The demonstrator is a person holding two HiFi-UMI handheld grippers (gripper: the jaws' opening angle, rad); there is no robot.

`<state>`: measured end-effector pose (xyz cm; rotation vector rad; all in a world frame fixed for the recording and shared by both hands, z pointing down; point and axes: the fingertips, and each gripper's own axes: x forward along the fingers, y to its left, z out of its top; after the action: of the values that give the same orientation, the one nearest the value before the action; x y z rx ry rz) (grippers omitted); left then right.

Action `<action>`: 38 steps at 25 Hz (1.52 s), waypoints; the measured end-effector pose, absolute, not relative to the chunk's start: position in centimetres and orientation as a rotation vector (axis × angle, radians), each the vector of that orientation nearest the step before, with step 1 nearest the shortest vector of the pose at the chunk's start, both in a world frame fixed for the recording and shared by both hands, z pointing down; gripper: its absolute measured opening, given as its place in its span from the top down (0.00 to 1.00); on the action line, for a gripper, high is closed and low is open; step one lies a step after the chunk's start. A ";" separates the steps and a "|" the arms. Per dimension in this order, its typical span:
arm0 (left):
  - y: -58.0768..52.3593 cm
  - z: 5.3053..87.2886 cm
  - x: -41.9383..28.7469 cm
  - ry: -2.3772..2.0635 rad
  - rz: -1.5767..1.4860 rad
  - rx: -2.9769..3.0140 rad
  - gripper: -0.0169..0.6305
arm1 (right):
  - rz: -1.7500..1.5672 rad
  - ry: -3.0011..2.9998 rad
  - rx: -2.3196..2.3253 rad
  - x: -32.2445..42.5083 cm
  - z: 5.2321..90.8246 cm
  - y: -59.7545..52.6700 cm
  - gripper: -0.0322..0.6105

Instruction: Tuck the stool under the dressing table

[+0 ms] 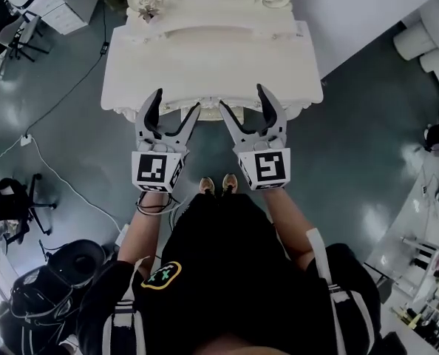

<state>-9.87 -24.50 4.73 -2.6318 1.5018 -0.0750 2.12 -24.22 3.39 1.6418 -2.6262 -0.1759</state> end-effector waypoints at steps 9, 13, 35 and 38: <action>-24.1 2.3 -10.4 1.491 -0.041 -2.596 0.44 | -0.257 -2.652 1.601 2.0 1.1 -23.4 0.46; -23.6 2.0 -10.3 1.468 -0.032 -2.603 0.63 | -0.331 -2.675 1.585 2.1 -0.2 -22.7 0.64; -22.1 1.8 -8.1 1.304 -0.044 -2.711 0.94 | -0.292 -2.750 1.449 2.0 0.0 -21.9 0.92; -22.8 1.8 -8.3 1.308 -0.045 -2.708 0.94 | -0.299 -2.753 1.441 1.6 -0.1 -22.5 0.92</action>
<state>-8.34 -22.80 1.83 -2.7076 1.3077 -0.0452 1.62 -22.48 -0.06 1.4407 -2.7527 -0.2993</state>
